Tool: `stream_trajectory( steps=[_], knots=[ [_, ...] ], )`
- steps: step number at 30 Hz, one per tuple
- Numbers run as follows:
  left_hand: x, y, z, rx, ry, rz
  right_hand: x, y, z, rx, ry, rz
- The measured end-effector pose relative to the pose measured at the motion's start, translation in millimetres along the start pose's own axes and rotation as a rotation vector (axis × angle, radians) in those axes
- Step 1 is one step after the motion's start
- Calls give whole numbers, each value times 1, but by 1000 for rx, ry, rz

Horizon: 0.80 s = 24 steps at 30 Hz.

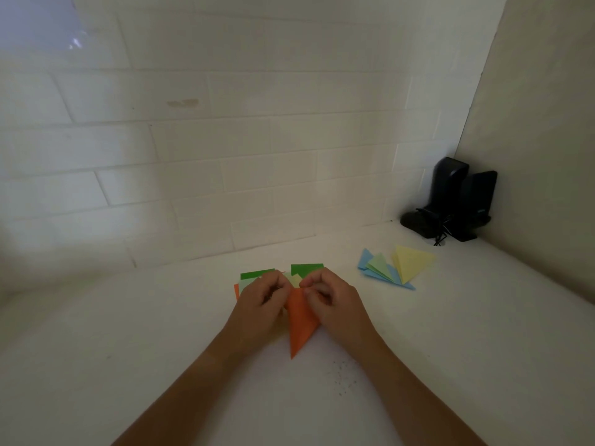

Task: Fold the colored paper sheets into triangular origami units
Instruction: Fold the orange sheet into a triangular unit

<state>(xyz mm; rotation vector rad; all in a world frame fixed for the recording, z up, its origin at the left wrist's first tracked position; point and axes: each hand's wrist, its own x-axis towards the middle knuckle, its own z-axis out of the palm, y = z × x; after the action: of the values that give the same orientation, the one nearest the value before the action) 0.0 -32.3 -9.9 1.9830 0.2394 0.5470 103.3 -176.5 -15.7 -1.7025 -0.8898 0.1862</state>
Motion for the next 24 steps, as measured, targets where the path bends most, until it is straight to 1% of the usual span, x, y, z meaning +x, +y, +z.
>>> stream_trajectory(
  steps=[10, 15, 17, 24],
  knots=[
    [2, 2, -2, -82, 24, -62, 2, 3, -1, 0, 6, -28],
    [3, 1, -2, -64, 44, -74, 3, 5, 1, -15, 34, -123],
    [4, 1, -2, -83, 63, -84, 3, 6, 1, -12, 49, -135],
    [5, -1, -5, -180, 105, -146, 3, 7, 2, -12, 7, -152]
  ],
)
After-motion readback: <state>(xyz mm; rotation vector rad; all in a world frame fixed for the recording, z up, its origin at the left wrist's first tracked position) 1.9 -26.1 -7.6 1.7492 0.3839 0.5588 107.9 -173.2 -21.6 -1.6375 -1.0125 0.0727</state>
